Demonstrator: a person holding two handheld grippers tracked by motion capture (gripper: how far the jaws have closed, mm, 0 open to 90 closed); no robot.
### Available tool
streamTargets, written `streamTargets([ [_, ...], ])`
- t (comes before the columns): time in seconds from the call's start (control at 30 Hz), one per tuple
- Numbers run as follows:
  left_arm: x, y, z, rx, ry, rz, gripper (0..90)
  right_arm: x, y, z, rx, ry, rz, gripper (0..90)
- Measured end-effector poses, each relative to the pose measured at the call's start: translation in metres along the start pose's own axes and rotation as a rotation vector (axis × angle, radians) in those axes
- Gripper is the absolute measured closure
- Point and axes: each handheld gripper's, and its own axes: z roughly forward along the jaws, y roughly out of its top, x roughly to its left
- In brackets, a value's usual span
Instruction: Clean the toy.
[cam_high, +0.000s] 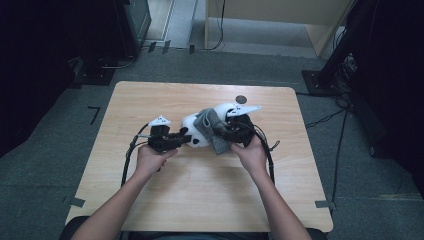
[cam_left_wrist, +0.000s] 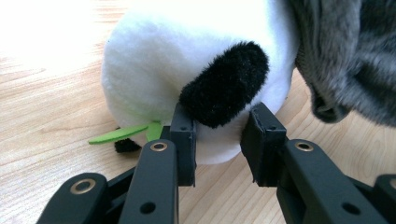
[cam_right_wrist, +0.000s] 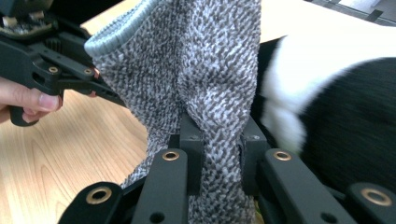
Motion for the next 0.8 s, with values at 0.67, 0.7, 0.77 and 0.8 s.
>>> streamTargets([
  [0.67,0.0,0.0,0.001,-0.01,-0.004,0.009,68.6,-0.065,-0.021,-0.043,-0.101,-0.073,0.185,77.9],
  [0.7,0.0,0.0,0.001,-0.012,-0.004,0.011,68.6,-0.067,-0.022,-0.044,-0.102,-0.078,0.191,77.9],
  [0.77,-0.001,0.0,0.001,-0.013,-0.004,0.011,68.7,-0.071,-0.024,-0.048,-0.105,-0.098,0.209,77.8],
  [0.8,-0.001,0.0,0.001,-0.014,-0.002,0.012,68.7,-0.074,-0.025,-0.05,-0.107,-0.107,0.218,77.9],
])
